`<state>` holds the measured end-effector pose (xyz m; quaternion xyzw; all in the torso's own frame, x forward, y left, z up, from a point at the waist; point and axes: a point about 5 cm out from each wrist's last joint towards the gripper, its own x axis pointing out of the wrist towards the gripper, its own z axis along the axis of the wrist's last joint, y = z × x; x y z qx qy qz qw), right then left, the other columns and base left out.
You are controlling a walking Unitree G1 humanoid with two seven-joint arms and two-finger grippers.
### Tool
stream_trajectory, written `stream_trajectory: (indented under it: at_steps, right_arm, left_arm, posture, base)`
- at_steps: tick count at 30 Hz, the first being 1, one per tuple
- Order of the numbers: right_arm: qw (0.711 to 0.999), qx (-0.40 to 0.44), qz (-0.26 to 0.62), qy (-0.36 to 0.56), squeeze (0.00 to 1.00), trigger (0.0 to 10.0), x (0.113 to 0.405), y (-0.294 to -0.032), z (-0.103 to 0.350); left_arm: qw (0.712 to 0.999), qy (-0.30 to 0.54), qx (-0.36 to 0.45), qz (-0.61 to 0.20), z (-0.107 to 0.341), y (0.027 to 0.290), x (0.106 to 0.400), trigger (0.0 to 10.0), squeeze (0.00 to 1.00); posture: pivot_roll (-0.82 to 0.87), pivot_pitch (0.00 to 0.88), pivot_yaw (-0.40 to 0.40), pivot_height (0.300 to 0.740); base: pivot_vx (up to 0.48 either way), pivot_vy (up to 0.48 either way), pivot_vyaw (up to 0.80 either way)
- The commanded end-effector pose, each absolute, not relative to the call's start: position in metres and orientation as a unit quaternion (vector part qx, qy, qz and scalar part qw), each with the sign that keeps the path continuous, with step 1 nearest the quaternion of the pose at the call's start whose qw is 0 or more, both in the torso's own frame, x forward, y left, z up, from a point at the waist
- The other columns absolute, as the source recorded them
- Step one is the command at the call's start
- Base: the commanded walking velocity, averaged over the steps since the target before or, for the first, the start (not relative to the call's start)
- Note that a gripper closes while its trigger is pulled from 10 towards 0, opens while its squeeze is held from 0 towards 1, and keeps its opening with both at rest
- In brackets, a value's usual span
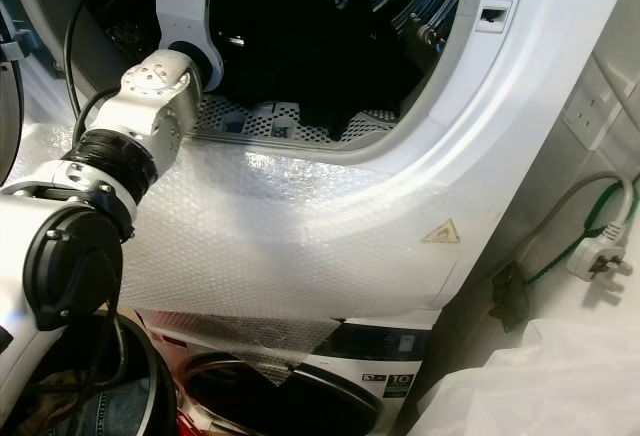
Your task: Clothes washing
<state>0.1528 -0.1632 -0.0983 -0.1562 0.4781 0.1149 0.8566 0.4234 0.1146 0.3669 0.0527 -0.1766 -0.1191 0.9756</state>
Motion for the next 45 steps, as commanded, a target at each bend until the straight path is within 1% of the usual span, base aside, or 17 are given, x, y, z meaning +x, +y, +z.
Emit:
stream_trajectory:
  at_steps: [1,10,17,18,20,21,22,23,25,27,30,32,33,35,39,41,45]
  right_arm:
    - [0.857,-0.152,0.119,0.478,0.0,10.0,0.154,-0.157,-0.098]
    - [0.867,-0.147,0.111,0.464,0.0,10.0,0.165,-0.154,-0.094]
    - [0.867,-0.148,0.104,0.464,0.0,10.0,0.165,-0.158,-0.094]
    - [0.867,-0.147,0.101,0.465,0.0,10.0,0.163,-0.16,-0.094]
    - [0.867,-0.147,0.101,0.465,0.0,10.0,0.163,-0.16,-0.094]
    - [0.866,-0.148,0.096,0.467,0.0,10.0,0.161,-0.163,-0.095]
    - [0.867,-0.146,0.09,0.468,0.0,10.0,0.158,-0.165,-0.096]
    - [0.866,-0.144,0.082,0.473,0.0,10.0,0.152,-0.168,-0.098]
    - [0.866,-0.144,0.082,0.473,0.0,10.0,0.152,-0.168,-0.098]
    - [0.863,-0.142,0.082,0.478,0.0,10.0,0.148,-0.168,-0.1]
    - [0.862,-0.142,0.082,0.479,0.0,10.0,0.147,-0.168,-0.1]
    - [0.862,-0.142,0.083,0.48,0.0,10.0,0.146,-0.167,-0.1]
    - [0.862,-0.142,0.083,0.479,0.0,10.0,0.147,-0.167,-0.1]
    - [0.863,-0.142,0.083,0.478,0.0,10.0,0.148,-0.165,-0.1]
    - [0.865,-0.142,0.09,0.473,0.0,10.0,0.151,-0.161,-0.099]
    - [0.864,-0.144,0.097,0.474,0.0,10.0,0.15,-0.16,-0.099]
    - [0.863,-0.145,0.104,0.473,0.0,10.0,0.15,-0.16,-0.099]
  left_arm:
    - [0.971,-0.151,0.053,-0.176,0.355,0.105,0.424,10.0,0.0]
    - [0.95,-0.181,0.013,-0.256,0.375,0.105,0.417,10.0,0.0]
    - [0.956,-0.203,-0.023,-0.211,0.392,0.114,0.417,10.0,0.0]
    - [0.966,-0.21,-0.025,-0.148,0.398,0.126,0.417,10.0,0.0]
    - [0.966,-0.21,-0.025,-0.148,0.398,0.126,0.417,10.0,0.0]
    - [0.97,-0.221,-0.041,-0.091,0.405,0.14,0.417,10.0,0.0]
    - [0.968,-0.224,-0.02,-0.115,0.407,0.131,0.416,10.0,0.0]
    - [0.94,-0.182,0.036,-0.287,0.391,0.087,0.413,10.0,0.0]
    - [0.94,-0.182,0.036,-0.287,0.391,0.087,0.413,10.0,0.0]
    - [0.884,-0.136,0.095,-0.437,0.372,0.059,0.404,10.0,0.0]
    - [0.881,-0.139,0.105,-0.439,0.371,0.056,0.403,10.0,0.0]
    - [0.887,-0.148,0.107,-0.423,0.373,0.055,0.404,10.0,0.0]
    - [0.923,-0.186,0.087,-0.327,0.388,0.067,0.409,10.0,0.0]
    - [0.954,-0.23,0.053,-0.185,0.407,0.088,0.412,10.0,0.0]
    - [0.965,-0.246,-0.003,-0.095,0.415,0.109,0.413,10.0,0.0]
    - [0.962,-0.232,-0.012,-0.143,0.407,0.095,0.414,10.0,0.0]
    - [0.926,-0.212,0.017,-0.313,0.388,0.047,0.406,10.0,0.0]
  posture:
    - [-0.01,0.0,0.019,0.74]
    - [-0.02,0.0,0.035,0.74]
    - [-0.05,0.0,0.04,0.74]
    - [-0.05,0.0,0.043,0.74]
    - [-0.05,0.0,0.043,0.74]
    - [-0.07,0.0,0.047,0.74]
    - [-0.08,0.0,0.053,0.74]
    - [-0.08,0.0,0.054,0.74]
    - [-0.08,0.0,0.054,0.74]
    - [-0.08,0.0,0.055,0.74]
    - [-0.07,0.0,0.055,0.74]
    - [-0.07,0.0,0.056,0.74]
    - [-0.07,0.0,0.056,0.74]
    - [-0.07,0.0,0.058,0.74]
    - [-0.05,0.0,0.046,0.74]
    - [-0.05,0.0,0.036,0.74]
    - [-0.06,0.0,0.016,0.74]
  base:
    - [0.0,0.0,0.0]
    - [0.0,0.0,0.0]
    - [0.0,0.0,0.0]
    - [0.0,0.0,0.0]
    - [0.0,0.0,0.0]
    - [0.0,0.0,0.0]
    - [0.0,0.0,0.0]
    - [0.0,0.0,0.0]
    - [0.0,0.0,0.0]
    - [0.0,0.0,0.0]
    - [0.0,0.0,0.0]
    - [0.0,0.0,0.0]
    - [0.0,0.0,0.0]
    - [0.0,0.0,0.0]
    - [0.0,0.0,0.0]
    - [0.0,0.0,0.0]
    - [0.0,0.0,0.0]
